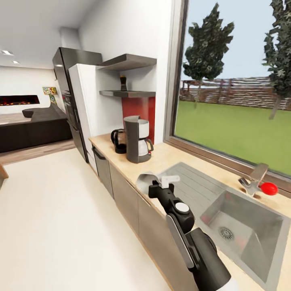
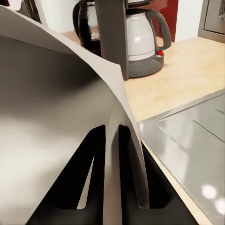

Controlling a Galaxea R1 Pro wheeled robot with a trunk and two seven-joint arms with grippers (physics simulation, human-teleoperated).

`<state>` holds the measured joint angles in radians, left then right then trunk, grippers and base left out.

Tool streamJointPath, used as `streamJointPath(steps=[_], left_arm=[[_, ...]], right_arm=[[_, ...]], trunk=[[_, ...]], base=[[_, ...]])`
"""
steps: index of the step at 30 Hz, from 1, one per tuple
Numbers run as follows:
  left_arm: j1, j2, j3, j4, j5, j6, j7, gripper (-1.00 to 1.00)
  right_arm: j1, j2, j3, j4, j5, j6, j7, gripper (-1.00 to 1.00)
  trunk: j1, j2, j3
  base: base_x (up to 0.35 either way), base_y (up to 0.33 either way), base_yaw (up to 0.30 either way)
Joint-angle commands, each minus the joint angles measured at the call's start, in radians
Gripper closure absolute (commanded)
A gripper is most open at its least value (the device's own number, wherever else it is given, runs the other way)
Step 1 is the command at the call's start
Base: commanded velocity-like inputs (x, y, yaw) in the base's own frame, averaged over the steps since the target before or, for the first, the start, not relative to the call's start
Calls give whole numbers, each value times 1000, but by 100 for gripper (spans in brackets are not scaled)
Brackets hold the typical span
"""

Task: Set up a coffee station on the kitchen countertop: keep the coffee maker on the countertop, move the bottle of coffee from the kitchen shelf to the counter next to the coffee maker, place a paper coffee filter on top of the coffee maker, put the saucer next to the coffee maker with the coffee cup on the saucer, and place the electric kettle next to the coffee maker.

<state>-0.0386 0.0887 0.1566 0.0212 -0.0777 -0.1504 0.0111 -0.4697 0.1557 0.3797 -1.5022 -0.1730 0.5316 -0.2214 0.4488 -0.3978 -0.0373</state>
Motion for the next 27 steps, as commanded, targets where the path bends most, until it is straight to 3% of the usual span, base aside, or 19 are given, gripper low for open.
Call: streamJointPath(steps=[1, 9, 21, 27], left_arm=[[-1, 0, 7, 2, -8, -5, 1, -100], [-1, 0, 8, 2, -8, -5, 2, -100], [-1, 0, 9, 2, -8, -5, 3, -100], [-1, 0, 9, 2, -7, -5, 3, -100]], right_arm=[[-1, 0, 1, -1, -14, 2, -11, 100], [-1, 0, 1, -1, -13, 2, -12, 100], [-1, 0, 1, -1, -14, 2, -12, 100], [-1, 0, 1, -1, -14, 2, -12, 100]], trunk=[[1, -2, -2], [1, -2, -2], [1, -2, -2], [1, -2, -2]], base=[[336, 0, 0], [336, 0, -30], [336, 2, -248], [251, 196, -265]])
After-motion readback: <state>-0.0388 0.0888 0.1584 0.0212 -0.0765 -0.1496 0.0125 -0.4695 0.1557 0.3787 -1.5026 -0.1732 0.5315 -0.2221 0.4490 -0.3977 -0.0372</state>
